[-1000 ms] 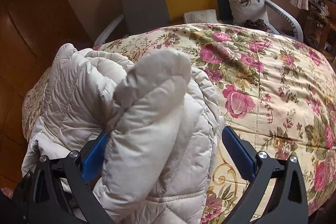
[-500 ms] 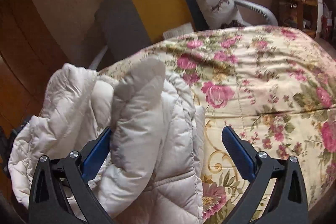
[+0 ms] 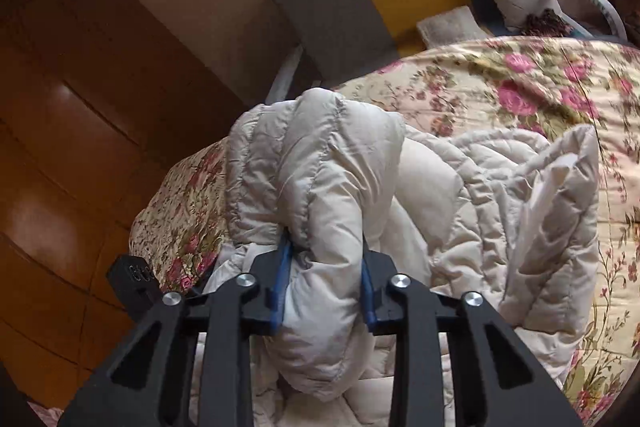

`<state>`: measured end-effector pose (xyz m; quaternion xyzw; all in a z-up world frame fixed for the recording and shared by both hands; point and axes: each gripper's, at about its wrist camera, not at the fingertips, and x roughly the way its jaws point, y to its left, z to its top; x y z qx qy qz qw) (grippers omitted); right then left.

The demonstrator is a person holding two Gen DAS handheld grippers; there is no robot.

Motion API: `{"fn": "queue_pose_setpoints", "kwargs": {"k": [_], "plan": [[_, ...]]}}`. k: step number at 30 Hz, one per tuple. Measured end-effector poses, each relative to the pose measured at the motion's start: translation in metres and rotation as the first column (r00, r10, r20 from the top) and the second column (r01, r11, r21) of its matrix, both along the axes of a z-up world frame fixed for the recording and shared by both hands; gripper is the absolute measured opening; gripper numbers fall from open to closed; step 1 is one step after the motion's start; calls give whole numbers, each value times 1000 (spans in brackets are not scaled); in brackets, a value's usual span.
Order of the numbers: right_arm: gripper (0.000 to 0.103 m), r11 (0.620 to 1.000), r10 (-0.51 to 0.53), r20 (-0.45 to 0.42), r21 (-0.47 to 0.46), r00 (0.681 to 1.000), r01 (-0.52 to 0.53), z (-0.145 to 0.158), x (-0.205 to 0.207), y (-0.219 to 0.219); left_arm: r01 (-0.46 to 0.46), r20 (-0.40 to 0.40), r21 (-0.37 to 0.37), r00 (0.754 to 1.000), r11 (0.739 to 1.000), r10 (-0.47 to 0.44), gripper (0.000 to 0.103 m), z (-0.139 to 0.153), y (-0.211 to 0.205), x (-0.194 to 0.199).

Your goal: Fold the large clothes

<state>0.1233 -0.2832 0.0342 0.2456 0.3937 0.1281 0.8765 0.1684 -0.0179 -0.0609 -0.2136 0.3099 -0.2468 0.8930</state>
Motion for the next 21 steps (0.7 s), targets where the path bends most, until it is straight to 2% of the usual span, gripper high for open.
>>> {"fn": "queue_pose_setpoints", "kwargs": {"k": [4,6,8,11,14,17,18,19,20,21], "plan": [[11,994,54,176,-103,983,-37,42,-42,10,39,72,49,996,998,-43,85,17,-19,-9],[9,985,45,217,-170,975,-8,53,-68,7,67,131,100,988,993,-80,85,31,-36,-21],[9,981,-1,223,-190,975,44,49,-93,-7,100,188,174,973,980,-133,85,43,-59,-33],[8,972,-122,172,-181,977,153,22,-117,-41,144,237,295,947,945,-218,85,51,-95,-47],[8,951,-242,80,-177,967,252,-23,-131,-75,208,240,441,910,873,-338,85,46,-141,-62],[9,943,-314,30,-103,949,316,-59,-141,-100,218,268,519,876,826,-400,87,40,-169,-77],[16,940,-331,37,-79,943,333,-61,-145,-105,216,276,536,868,816,-411,88,38,-174,-80],[29,931,-356,51,-70,933,358,-59,-150,-109,210,285,549,863,809,-418,88,36,-178,-83],[76,919,-385,71,-64,920,389,-55,-154,-112,204,289,559,860,804,-420,88,35,-181,-84],[100,904,-417,95,-53,904,423,-49,-160,-115,202,290,561,860,803,-419,88,33,-182,-84]]}}
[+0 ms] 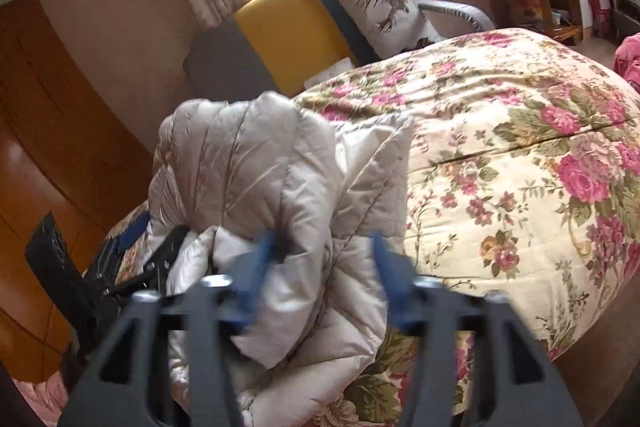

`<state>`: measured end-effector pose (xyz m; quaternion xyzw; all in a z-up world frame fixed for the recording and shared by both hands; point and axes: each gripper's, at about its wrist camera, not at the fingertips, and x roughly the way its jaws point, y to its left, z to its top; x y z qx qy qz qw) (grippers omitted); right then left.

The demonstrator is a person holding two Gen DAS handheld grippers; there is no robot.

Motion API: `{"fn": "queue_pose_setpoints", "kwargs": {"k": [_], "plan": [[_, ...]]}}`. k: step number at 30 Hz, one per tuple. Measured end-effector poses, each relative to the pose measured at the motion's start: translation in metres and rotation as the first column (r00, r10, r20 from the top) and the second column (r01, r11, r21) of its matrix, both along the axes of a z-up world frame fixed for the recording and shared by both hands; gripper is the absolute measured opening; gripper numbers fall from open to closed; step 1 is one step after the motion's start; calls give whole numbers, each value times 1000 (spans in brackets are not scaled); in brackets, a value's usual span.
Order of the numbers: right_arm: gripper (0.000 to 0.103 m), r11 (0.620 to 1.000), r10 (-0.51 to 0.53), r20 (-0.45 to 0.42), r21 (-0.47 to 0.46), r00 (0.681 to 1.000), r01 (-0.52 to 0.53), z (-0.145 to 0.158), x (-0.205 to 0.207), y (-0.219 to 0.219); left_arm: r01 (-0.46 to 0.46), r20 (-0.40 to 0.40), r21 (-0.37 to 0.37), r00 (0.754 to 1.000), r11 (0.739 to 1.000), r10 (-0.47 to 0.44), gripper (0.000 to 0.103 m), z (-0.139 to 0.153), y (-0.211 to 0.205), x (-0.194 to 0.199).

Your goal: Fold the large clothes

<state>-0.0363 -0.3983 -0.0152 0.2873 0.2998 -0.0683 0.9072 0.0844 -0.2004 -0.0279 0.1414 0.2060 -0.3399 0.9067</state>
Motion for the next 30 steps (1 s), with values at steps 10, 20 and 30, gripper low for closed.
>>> {"fn": "queue_pose_setpoints", "kwargs": {"k": [10,20,30], "plan": [[101,989,66,-182,142,981,-40,-7,69,-25,-33,30,-32,999,999,34,90,-1,8,-8],[23,890,440,37,-150,897,-430,70,125,92,-260,-28,-265,965,928,262,90,19,88,3],[21,927,282,193,199,940,-319,-33,115,-4,-359,-69,-277,933,891,354,93,16,93,35]]}}
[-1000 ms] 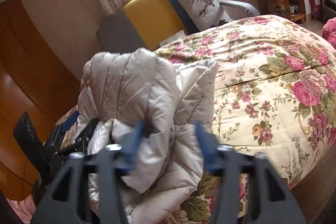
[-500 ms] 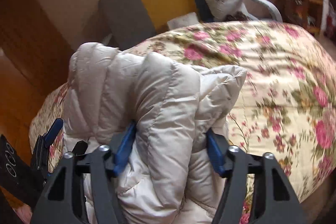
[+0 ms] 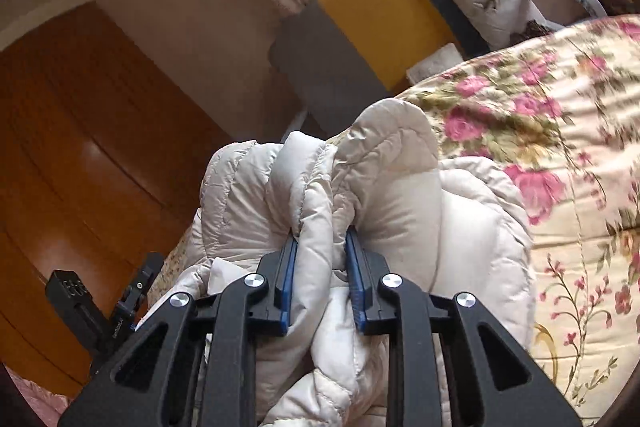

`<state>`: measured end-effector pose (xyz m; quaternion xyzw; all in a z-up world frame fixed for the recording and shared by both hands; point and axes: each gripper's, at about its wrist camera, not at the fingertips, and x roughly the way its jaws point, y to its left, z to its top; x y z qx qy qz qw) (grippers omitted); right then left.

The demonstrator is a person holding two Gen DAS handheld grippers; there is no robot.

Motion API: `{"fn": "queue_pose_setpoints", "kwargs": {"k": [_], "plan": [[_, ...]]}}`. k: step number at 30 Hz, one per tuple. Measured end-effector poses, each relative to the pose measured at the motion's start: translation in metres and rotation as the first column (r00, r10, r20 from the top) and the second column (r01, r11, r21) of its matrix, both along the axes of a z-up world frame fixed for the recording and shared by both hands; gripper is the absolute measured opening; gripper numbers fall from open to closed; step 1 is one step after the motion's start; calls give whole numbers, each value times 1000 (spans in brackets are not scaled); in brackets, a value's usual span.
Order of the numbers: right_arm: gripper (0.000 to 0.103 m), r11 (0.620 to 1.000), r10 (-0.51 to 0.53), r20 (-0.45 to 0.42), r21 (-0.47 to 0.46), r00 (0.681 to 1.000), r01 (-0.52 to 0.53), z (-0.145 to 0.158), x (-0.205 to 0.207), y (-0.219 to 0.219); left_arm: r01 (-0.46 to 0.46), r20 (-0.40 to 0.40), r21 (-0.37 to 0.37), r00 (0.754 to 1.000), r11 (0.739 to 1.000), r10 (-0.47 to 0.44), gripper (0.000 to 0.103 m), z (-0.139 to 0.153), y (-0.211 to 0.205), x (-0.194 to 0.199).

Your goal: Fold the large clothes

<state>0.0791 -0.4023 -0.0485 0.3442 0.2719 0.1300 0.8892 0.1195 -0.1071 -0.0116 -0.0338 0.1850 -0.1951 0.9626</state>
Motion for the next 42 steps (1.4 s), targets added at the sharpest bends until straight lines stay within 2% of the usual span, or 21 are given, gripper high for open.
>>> {"fn": "queue_pose_setpoints", "kwargs": {"k": [2,4,5,7,8,9,10,11,13,16,19,20,23,26,28,32,34,36,38,40,42], "plan": [[22,999,-46,6,25,999,46,-10,-14,-13,73,-26,15,997,997,-73,93,-3,-23,-1],[23,998,-68,9,-14,998,68,-14,-24,-16,121,24,106,992,987,-124,93,-4,-51,-11],[24,996,-79,10,-43,997,80,-16,-29,-16,145,60,179,986,973,-158,93,-7,-68,-21],[29,988,-122,5,-95,992,122,-17,-39,-18,158,130,387,966,908,-224,94,-22,-108,-41],[37,983,-150,-10,-112,989,148,-17,-44,-20,139,159,448,960,883,-232,94,-28,-119,-47],[50,978,-168,-21,-130,986,164,-15,-49,-20,122,186,491,952,862,-241,94,-33,-128,-53],[61,967,-194,-35,-176,980,185,-8,-54,-20,120,191,504,950,856,-246,94,-36,-132,-55],[73,949,-227,-49,-237,973,209,6,-55,-21,122,186,507,951,853,-247,94,-37,-133,-53],[73,911,-279,-12,-321,960,260,39,-69,-16,124,177,503,954,855,-242,94,-39,-134,-50],[78,814,-375,47,-461,926,353,98,-77,8,104,183,508,957,855,-225,94,-40,-135,-48],[81,746,-326,81,-590,942,309,131,-66,61,79,197,527,957,846,-213,94,-41,-142,-54],[77,722,-308,85,-628,948,291,134,-59,78,77,199,527,957,846,-211,94,-40,-141,-54],[54,641,-312,94,-713,945,283,121,-29,97,83,194,509,959,857,-208,94,-39,-136,-53],[42,646,-368,43,-706,929,289,83,4,77,98,172,482,964,871,-204,95,-38,-127,-50],[41,656,-406,0,-696,914,291,54,19,55,140,130,444,967,885,-218,99,-33,-122,-44],[42,739,-461,-60,-578,885,346,9,16,15,299,-80,308,954,903,-289,99,-14,-109,-20],[44,766,-468,-75,-532,880,362,3,13,8,309,-144,207,948,928,-284,99,6,-103,-5],[45,780,-453,-85,-519,887,349,3,12,8,273,-159,133,955,953,-252,99,27,-99,12],[45,766,-459,-87,-544,884,344,2,12,13,251,-173,138,959,958,-226,99,40,-111,31],[46,749,-466,-87,-568,880,341,-1,17,15,240,-184,213,962,947,-202,99,44,-130,50],[49,741,-476,-91,-577,875,343,-2,18,16,236,-211,311,962,921,-175,99,35,-151,71]]}}
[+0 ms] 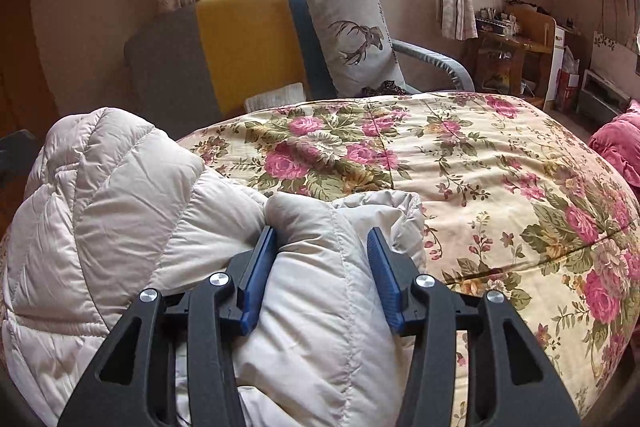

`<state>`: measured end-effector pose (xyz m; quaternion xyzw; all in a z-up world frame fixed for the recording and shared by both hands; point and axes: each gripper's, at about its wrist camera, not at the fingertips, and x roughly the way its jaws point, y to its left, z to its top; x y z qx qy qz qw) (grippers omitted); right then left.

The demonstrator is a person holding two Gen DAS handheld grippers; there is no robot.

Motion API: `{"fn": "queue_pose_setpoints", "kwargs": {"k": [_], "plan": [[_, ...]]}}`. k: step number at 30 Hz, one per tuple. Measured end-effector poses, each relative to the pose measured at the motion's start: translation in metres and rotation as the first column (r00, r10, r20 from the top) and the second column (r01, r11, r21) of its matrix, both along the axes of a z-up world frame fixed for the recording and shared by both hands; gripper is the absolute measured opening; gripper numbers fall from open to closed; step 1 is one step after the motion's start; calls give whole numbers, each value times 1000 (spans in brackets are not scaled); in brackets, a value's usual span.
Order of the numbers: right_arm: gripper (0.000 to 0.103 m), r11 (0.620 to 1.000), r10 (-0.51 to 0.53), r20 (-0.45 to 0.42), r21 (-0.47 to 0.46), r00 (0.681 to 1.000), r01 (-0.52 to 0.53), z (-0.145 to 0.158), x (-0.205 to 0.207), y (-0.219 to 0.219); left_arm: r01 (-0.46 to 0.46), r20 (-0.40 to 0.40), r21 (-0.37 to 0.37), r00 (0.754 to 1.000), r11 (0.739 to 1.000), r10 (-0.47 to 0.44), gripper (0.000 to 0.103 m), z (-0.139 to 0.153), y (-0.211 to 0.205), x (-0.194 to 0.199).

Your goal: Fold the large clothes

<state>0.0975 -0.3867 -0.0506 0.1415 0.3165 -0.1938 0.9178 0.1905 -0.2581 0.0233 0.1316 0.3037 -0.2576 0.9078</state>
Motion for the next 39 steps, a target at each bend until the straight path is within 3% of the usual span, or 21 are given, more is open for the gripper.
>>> {"fn": "queue_pose_setpoints", "kwargs": {"k": [3,7,16,24,29,36,37,39], "plan": [[53,1000,-19,-7,25,1000,19,-1,-1,-4,-22,-22,135,999,991,25,99,-23,-19,35],[55,993,-44,-29,111,999,47,-7,2,-18,-32,-54,215,998,976,44,100,-55,-30,54],[57,974,-78,-70,207,994,91,-23,15,-38,-32,-91,232,994,972,54,100,-97,-41,77],[60,976,-96,-95,187,991,113,-30,27,-40,-39,-98,206,993,978,61,100,-109,-42,86],[62,979,-90,-83,175,992,104,-31,24,-37,-44,-57,178,997,983,55,99,-92,-27,63],[64,972,-91,-63,212,994,102,-32,20,-42,97,-142,49,986,994,-90,99,-54,19,-20],[65,972,-92,-60,212,994,102,-31,20,-42,113,-130,60,986,992,-105,99,-58,20,-34],[66,974,-90,-52,204,995,99,-29,18,-40,99,-36,109,995,989,-95,99,-71,19,-56]]}}
